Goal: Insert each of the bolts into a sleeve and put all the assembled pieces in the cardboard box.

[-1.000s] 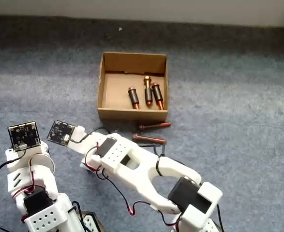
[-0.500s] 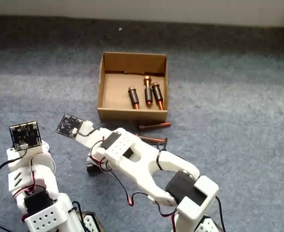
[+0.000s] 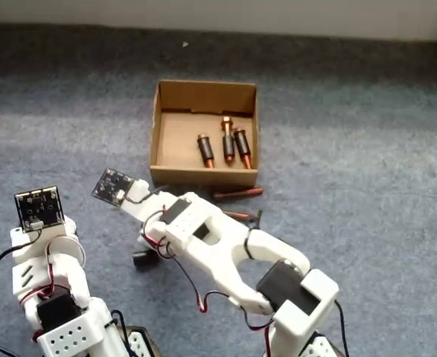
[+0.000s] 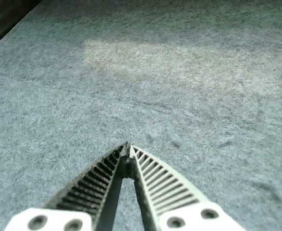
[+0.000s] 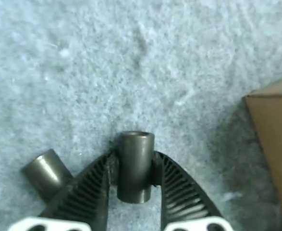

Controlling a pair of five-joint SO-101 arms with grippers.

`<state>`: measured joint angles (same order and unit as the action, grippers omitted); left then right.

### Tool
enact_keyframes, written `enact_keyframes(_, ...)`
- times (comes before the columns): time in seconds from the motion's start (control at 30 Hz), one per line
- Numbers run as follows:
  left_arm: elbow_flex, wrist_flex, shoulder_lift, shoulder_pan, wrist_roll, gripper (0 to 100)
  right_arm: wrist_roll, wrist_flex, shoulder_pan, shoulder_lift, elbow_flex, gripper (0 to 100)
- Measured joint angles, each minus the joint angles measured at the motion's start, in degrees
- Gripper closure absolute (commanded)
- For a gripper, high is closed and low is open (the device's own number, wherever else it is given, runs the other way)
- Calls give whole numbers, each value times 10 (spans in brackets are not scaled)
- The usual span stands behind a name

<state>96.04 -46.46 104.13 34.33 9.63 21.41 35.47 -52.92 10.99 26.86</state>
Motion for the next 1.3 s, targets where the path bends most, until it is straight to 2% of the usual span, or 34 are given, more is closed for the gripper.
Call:
enact_keyframes(0.27, 0, 0, 0, 0, 0, 993, 0, 6, 42, -15, 8, 987)
enact_keyframes(0.57, 0, 0, 0, 0, 0, 993, 0, 146, 71, -90, 58, 987)
enact_keyframes(1.07, 0, 0, 0, 0, 0, 993, 0, 153, 76, -98, 99, 981)
enact_keyframes(1.3, 0, 0, 0, 0, 0, 993, 1, 193, 76, -60, 69, 875)
